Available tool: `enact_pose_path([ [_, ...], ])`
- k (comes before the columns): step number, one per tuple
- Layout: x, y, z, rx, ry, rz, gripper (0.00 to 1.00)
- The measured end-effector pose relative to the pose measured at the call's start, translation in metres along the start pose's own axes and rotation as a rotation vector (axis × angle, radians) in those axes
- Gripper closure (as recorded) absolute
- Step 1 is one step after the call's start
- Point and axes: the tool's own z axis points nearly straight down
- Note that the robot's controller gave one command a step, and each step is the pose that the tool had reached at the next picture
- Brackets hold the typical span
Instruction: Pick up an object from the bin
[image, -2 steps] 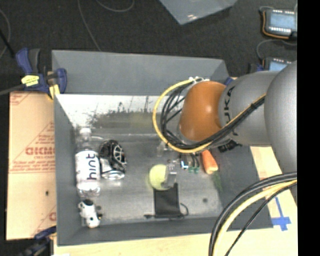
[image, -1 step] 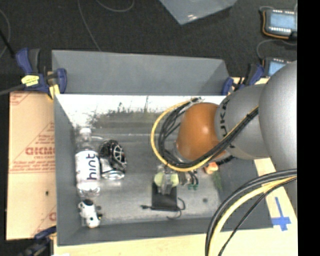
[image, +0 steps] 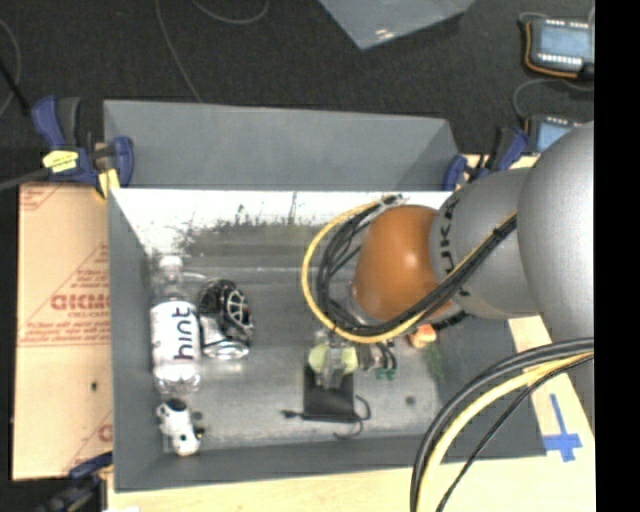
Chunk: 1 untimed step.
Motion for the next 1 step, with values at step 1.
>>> enact_pose_path([
  [1, -0.007, -0.0159, -0.139, 0.001, -0.005, -0.025, 1.0],
])
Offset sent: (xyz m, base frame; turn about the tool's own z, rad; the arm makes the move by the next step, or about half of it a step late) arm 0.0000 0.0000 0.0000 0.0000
